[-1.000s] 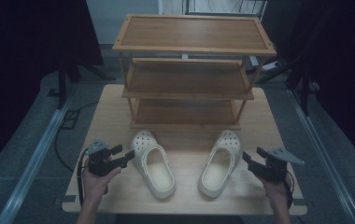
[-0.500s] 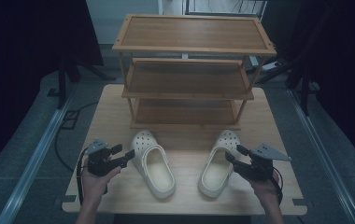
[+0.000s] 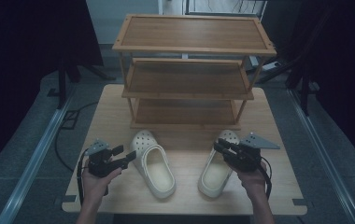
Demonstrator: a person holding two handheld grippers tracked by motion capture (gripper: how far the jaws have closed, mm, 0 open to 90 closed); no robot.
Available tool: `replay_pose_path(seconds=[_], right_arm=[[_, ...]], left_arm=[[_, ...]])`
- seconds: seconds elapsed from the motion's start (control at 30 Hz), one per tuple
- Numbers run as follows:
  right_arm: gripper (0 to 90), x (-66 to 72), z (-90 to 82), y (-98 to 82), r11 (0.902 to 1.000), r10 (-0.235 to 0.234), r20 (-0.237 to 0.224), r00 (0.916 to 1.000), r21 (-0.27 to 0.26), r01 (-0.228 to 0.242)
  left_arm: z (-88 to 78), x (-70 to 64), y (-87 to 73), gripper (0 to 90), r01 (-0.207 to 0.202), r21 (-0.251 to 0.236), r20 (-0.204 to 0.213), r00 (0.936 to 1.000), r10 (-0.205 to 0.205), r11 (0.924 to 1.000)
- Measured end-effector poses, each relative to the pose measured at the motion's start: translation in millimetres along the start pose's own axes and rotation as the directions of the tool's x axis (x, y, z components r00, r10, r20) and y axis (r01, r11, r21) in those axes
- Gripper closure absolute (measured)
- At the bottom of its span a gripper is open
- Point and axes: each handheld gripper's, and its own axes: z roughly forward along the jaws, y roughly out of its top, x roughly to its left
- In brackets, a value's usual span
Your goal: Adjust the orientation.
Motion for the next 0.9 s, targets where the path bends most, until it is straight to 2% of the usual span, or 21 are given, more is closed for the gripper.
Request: replay_pose_path(seconds=[0.2,0.4,0.43,0.67,0.9], right_arm=[[84.8,10.0,10.8,-0.8,0.9996,-0.013,-0.062,0.9980,0.024,0.014],[88.5,23.8,22.1,-9.6,0.9966,-0.039,-0.087,0.9954,0.068,0.045],[89.1,31.7,29.6,-14.7,0.9939,-0.055,-0.100,0.9935,0.090,0.064],[89.3,52.8,53.8,-27.6,0.9787,-0.098,-0.148,0.9841,0.165,0.122],[89.3,69.4,68.4,-39.1,0.9614,-0.120,-0.189,0.9746,0.223,0.161]], left_arm=[[5.9,-5.7,-0.9,35.2,-0.017,0.019,0.011,0.9998,0.017,0.9997],[8.4,-13.4,-1.1,35.0,-0.038,0.027,0.036,0.9987,0.037,0.9989],[10.3,-13.8,-1.8,35.0,-0.040,0.037,0.037,0.9985,0.039,0.9985],[14.1,-12.6,-3.9,35.1,-0.039,0.052,0.037,0.9986,0.037,0.9979],[14.5,-14.9,-4.0,35.0,-0.045,0.053,0.041,0.9983,0.043,0.9976]])
